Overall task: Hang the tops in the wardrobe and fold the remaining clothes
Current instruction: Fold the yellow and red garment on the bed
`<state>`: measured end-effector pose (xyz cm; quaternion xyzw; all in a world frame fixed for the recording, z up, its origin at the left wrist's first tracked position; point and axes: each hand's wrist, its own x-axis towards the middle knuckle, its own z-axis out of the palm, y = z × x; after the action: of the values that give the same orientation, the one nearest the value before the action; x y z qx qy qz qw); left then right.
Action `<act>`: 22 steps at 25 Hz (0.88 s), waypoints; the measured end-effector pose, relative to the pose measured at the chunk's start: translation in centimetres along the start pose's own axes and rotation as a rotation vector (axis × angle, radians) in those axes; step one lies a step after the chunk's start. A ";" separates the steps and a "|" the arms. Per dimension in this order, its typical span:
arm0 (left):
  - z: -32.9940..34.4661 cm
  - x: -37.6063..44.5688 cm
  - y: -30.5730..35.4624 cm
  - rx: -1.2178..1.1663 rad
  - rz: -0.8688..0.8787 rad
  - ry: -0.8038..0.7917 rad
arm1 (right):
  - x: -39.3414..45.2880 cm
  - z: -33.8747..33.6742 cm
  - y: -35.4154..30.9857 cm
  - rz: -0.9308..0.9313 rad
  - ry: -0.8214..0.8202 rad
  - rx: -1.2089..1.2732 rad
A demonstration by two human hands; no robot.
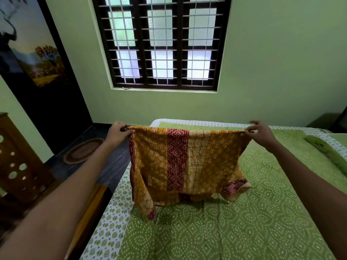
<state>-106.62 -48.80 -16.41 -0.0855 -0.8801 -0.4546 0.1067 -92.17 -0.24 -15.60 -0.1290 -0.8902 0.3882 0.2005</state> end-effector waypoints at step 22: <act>11.0 -5.3 16.7 0.307 0.501 -0.348 | -5.2 8.3 -13.2 0.225 -0.348 0.746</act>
<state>-98.57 -30.53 -10.97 -0.3583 -0.8949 -0.2552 0.0747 -92.36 -16.37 -12.24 -0.0765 -0.6895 0.7193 0.0366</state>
